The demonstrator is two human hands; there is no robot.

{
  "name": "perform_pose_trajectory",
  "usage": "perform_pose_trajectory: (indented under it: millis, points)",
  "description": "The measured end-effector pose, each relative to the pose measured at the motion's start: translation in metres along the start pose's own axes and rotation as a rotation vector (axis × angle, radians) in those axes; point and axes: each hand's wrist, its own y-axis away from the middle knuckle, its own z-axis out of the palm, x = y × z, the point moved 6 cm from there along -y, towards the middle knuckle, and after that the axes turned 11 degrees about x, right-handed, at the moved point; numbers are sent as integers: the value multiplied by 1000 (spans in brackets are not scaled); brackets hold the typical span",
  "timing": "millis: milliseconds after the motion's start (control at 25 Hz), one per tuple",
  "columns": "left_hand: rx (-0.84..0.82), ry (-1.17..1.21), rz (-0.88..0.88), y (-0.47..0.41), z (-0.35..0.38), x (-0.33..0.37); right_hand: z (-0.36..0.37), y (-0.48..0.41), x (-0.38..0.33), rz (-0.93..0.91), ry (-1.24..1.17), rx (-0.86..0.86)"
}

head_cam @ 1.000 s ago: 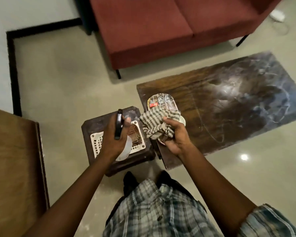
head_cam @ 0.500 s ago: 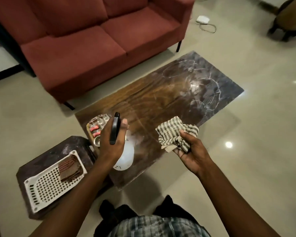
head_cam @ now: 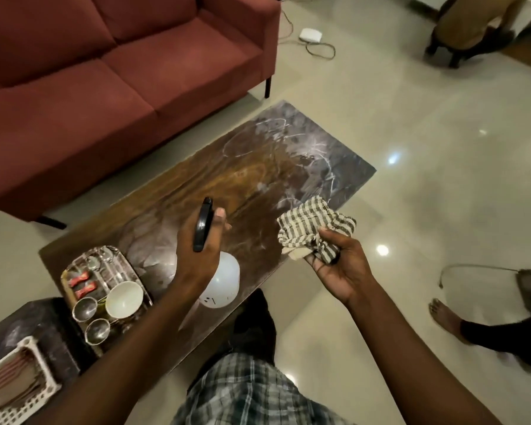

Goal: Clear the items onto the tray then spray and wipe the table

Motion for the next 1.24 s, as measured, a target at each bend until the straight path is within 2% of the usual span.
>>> perform_pose_trajectory:
  millis: [360,600,920,1080,1240]
  points:
    - [-88,-60,-5,-101,152,49,5,-110,-126,87,-18,68]
    - [-26,-106,-27,-131,225,57,9,-185,-192,169,64,57]
    - [254,-124,-212,-131,288,49,35,-293,-276,276,297,14]
    - [299,-84,-271,-156,321,33,57,-357,-293,278,354,25]
    - [258,-95,-265,-210,364,8,78,-424,-307,194,372,51]
